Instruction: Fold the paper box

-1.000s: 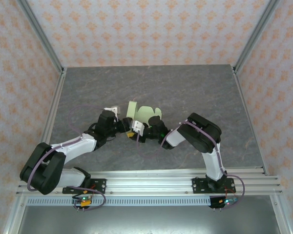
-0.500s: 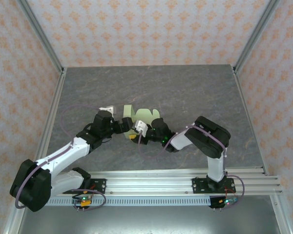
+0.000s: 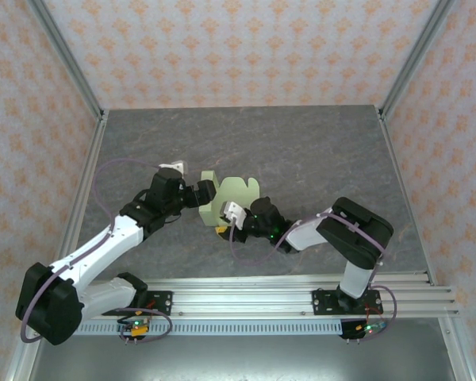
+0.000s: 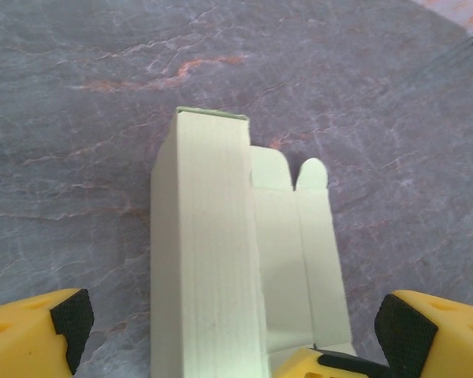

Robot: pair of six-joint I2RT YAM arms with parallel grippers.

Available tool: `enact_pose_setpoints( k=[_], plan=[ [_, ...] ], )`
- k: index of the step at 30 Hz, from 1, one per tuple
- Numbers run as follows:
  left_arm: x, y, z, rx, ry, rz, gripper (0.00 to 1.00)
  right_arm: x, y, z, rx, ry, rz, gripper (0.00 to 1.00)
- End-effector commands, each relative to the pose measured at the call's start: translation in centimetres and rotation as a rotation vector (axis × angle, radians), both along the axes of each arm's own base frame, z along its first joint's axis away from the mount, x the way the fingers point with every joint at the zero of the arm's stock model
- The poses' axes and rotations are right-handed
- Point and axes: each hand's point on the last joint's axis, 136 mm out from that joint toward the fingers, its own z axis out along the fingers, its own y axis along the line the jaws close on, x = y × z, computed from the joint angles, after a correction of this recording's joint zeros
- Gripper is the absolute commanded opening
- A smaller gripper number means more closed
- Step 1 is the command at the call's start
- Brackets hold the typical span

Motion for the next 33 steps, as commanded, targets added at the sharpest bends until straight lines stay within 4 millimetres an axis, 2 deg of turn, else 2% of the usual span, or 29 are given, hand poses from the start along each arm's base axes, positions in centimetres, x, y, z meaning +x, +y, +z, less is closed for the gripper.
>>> enact_pose_setpoints(
  k=[1,4,7,14,18,27,31,33],
  plan=[
    [-1.9,1.8,-2.8,0.113,0.134,0.019,0.94,1.0,1.5,1.8,0.042,-0.076,0.018,0.43],
    [-2.9,2.5,-3.8,0.127,0.166,0.033,0.86,1.8,2.3,2.2,0.084,-0.115,0.013,0.43],
    [-3.6,2.6,-4.7,0.109,0.181,0.034,0.78,1.7,3.4,2.3,0.093,-0.121,0.061,0.42],
    [-3.9,1.8,-7.2,0.079,0.234,0.015,0.63,1.6,3.8,1.6,0.112,-0.137,0.079,0.30],
    [-3.7,1.3,-8.6,0.078,0.272,0.007,0.61,1.6,4.1,1.0,0.103,-0.134,0.092,0.27],
    [-4.3,1.2,-8.9,0.050,0.290,0.010,0.59,2.6,4.7,1.4,0.104,-0.132,0.061,0.26],
    [-4.8,0.8,-9.4,0.016,0.315,0.007,0.59,2.6,5.8,1.2,0.132,-0.133,0.031,0.26],
    [-4.9,0.6,-9.5,0.002,0.324,0.005,0.59,3.0,5.9,1.5,0.169,-0.130,0.003,0.22]
  ],
)
